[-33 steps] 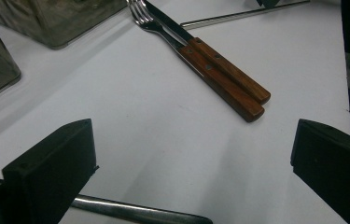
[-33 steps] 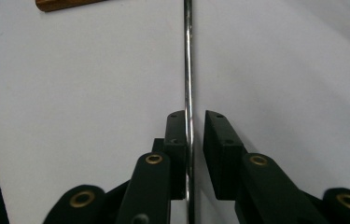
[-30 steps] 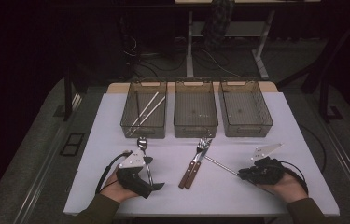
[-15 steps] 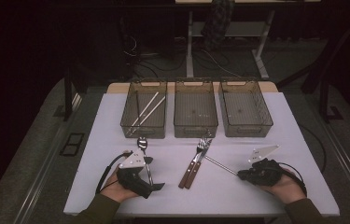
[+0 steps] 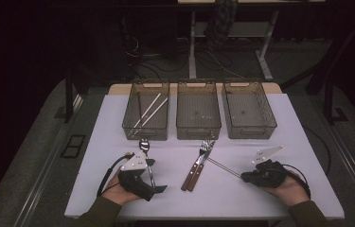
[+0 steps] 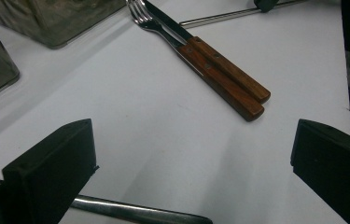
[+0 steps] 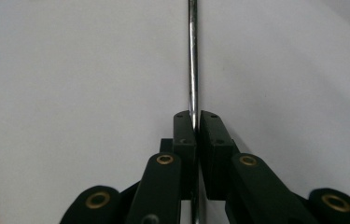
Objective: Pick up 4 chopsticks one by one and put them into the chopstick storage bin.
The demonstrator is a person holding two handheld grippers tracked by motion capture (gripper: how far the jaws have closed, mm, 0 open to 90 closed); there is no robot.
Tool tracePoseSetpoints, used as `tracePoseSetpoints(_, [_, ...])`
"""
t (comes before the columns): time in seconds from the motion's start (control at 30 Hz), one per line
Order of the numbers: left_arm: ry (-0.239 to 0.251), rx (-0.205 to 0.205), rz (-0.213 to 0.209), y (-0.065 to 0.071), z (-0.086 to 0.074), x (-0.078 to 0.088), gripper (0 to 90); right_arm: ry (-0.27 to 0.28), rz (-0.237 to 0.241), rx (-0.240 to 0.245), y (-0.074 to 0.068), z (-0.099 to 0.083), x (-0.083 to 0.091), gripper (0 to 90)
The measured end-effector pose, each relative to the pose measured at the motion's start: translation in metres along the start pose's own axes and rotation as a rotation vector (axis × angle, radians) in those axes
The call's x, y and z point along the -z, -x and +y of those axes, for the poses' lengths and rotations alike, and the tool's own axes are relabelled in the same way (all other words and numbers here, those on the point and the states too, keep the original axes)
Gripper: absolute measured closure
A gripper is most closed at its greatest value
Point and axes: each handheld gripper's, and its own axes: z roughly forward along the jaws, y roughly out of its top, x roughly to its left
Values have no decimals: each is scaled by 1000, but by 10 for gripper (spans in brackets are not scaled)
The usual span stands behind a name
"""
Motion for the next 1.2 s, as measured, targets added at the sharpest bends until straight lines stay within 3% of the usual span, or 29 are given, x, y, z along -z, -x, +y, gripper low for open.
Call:
tracePoseSetpoints(0.73, [-4, -1, 0, 0, 0, -1, 0, 107, -3, -23, 6, 4, 25, 855])
tracePoseSetpoints(1.2, [-3, -2, -1, 0, 0, -1, 0, 164, -2, -14, 6, 19, 30, 855])
